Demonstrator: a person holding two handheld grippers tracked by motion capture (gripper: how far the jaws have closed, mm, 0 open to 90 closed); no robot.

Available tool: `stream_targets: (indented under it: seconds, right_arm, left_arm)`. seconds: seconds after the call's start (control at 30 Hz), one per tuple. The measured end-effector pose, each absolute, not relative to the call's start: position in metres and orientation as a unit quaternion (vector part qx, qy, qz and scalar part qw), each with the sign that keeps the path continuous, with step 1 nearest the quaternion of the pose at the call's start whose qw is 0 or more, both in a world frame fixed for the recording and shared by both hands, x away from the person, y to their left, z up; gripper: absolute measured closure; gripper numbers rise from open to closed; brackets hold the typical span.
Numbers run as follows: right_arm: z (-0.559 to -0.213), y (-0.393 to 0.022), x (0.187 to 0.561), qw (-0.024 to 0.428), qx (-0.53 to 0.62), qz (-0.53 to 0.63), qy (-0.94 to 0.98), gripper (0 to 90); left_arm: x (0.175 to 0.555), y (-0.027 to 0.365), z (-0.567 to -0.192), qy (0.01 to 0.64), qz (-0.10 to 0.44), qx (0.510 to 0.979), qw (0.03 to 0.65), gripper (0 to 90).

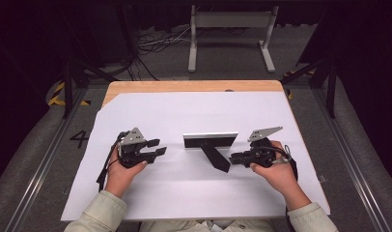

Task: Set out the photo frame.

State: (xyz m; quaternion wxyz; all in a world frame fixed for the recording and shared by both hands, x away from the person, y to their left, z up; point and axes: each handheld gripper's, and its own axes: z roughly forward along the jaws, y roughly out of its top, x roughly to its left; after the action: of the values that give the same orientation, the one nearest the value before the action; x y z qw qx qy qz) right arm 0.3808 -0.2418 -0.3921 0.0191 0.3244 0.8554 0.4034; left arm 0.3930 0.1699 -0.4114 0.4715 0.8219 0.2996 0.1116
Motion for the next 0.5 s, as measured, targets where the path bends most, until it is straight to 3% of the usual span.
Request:
stream_targets:
  seconds: [0.5]
  right_arm:
    - [-0.383,-0.264,0.378,0.048,0.331,0.399,0.854,86.7]
  left_arm:
    - [0.403,0.162,-0.406,0.307,0.120,0.822,0.465,71.6]
